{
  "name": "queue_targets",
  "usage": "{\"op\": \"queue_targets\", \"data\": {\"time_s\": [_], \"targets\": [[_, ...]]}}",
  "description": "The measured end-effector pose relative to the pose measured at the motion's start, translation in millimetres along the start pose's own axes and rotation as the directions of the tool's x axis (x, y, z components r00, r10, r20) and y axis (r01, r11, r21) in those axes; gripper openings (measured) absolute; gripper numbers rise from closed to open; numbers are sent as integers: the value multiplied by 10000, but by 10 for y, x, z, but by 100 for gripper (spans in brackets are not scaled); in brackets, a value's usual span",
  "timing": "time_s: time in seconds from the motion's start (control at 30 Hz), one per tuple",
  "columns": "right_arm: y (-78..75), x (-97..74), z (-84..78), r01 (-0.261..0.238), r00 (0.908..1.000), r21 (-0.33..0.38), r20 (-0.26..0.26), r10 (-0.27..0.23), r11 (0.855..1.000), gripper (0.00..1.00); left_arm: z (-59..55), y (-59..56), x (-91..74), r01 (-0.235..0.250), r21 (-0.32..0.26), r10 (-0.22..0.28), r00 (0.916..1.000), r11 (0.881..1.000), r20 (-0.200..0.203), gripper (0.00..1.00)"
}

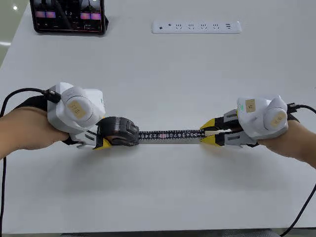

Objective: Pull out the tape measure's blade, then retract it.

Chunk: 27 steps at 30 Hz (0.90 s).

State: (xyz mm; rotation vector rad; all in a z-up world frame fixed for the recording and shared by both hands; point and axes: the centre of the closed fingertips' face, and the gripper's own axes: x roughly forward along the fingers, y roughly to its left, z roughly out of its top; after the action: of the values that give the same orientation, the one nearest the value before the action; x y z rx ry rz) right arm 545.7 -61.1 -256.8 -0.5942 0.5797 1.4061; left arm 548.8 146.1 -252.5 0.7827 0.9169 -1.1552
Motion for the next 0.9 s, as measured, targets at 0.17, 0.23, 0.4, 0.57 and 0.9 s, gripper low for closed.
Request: {"op": "queue_targets", "data": {"time_s": [0.17, 0.23, 0.4, 0.57, 0.9], "targets": [[-8, -49, -44, 25, 9999, -2, -107, -25, 10000, 9, 2, -1, 1, -1, 5, 1, 10000, 10000, -5, 27], [-8, -69, -60, 31, 9999, 1, -137, -31, 10000, 9, 1, -2, 0, 2, 3, -2, 10000, 10000, -8, 27], [-16, -113, -104, 67, 9997, 1, -221, -67, 10000, 9, -3, -3, 0, 2, 7, -2, 10000, 10000, -25, 27], [-38, -166, -162, 126, 9994, 5, -313, -126, 9999, 9, -3, -6, 0, 3, -1, -3, 10000, 10000, -37, 27], [-39, -289, -275, 231, 9984, 110, -514, -225, 9997, 9, 0, -10, 0, 4, 26, -4, 10000, 10000, -67, 27]]}}
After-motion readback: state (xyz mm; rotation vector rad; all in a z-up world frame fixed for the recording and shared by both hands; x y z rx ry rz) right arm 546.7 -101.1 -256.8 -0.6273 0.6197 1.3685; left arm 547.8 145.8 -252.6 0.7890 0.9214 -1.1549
